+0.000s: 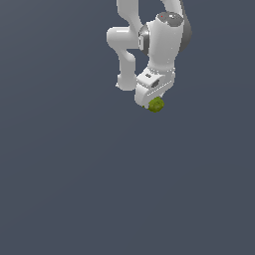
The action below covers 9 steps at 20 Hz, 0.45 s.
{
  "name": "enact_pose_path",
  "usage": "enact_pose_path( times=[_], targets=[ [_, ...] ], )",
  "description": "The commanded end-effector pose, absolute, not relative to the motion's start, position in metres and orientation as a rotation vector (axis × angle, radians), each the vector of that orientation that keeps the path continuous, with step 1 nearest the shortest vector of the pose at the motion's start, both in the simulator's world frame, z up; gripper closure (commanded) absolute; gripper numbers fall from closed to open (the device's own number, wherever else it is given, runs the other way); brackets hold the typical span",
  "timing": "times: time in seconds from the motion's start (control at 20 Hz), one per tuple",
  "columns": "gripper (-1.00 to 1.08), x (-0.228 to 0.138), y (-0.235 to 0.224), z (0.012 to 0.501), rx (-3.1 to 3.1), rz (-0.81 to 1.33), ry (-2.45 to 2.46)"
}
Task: Pick up the object and move it to a goal position.
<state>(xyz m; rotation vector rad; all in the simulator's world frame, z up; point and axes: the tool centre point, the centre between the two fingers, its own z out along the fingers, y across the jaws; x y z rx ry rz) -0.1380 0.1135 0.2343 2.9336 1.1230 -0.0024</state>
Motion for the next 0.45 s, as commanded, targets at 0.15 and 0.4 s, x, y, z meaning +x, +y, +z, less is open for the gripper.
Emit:
enact_pose_path(
  times=[0.15,0.4],
  targets=[
    [1.08,-0.1448,0.1151,0.2432,2.934,0.0,1.123],
    [1.08,-0.144,0.1152,0.2433,2.934,0.0,1.123]
  ],
)
